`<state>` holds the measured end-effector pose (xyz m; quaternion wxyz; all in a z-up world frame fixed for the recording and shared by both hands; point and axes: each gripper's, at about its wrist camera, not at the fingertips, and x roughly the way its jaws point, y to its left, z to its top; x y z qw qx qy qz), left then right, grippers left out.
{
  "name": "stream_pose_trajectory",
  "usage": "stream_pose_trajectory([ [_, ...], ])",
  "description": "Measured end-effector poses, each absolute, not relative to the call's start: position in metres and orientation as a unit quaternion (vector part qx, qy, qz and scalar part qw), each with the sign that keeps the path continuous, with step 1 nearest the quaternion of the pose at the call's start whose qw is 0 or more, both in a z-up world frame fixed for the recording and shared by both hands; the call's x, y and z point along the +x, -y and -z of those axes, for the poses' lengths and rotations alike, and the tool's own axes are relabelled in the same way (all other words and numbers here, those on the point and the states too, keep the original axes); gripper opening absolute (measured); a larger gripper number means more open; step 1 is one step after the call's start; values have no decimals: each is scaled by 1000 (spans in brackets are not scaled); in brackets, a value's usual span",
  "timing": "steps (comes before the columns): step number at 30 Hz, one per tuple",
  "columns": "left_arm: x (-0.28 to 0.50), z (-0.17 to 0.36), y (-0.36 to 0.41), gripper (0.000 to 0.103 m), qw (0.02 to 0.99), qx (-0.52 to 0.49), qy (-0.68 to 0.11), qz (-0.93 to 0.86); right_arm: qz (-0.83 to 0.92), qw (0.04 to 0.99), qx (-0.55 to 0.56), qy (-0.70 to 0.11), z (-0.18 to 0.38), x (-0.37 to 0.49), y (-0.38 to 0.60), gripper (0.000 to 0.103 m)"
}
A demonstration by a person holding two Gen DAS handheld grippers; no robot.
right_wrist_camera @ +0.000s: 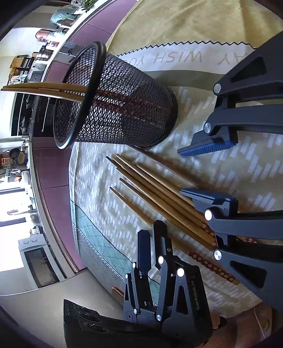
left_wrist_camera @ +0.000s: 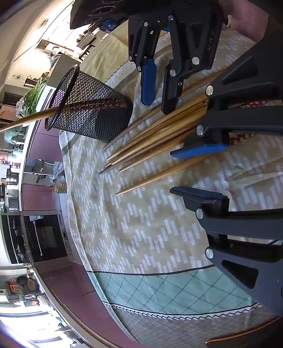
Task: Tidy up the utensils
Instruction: 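Move the left tool back to the chopstick pile while the right tool follows, then close the left tool on a chopstick while the right tool grasps another, then lift the left tool's chopstick into the mesh cup while the right tool inserts its own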
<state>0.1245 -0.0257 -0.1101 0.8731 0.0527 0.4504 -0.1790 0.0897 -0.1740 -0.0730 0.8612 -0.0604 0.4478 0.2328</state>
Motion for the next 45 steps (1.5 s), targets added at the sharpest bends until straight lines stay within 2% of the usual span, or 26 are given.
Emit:
stream_pose_trajectory([
  [4,127,110,27,20,876,47,-447,174,-234,862,-38,-447,74,92,180,19],
  [5,127,110,27,16,877,44,-447,173,-239,861,-26,-449,74,93,182,12],
  [9,126,111,23,8,879,24,-446,169,-244,858,15,-452,75,94,195,10],
  [12,122,111,18,8,880,12,-445,166,-246,858,41,-449,73,93,205,6],
  [18,107,101,18,8,880,2,-433,195,-279,856,54,-432,62,82,211,6],
  [25,104,108,26,8,869,19,-445,214,-295,842,29,-451,69,82,200,6],
  [33,111,114,30,13,858,33,-460,227,-294,836,24,-462,76,90,195,7],
  [36,114,113,31,8,859,34,-460,222,-295,839,20,-456,74,89,195,6],
  [45,106,79,22,7,874,9,-422,240,-311,862,23,-400,37,77,209,6],
])
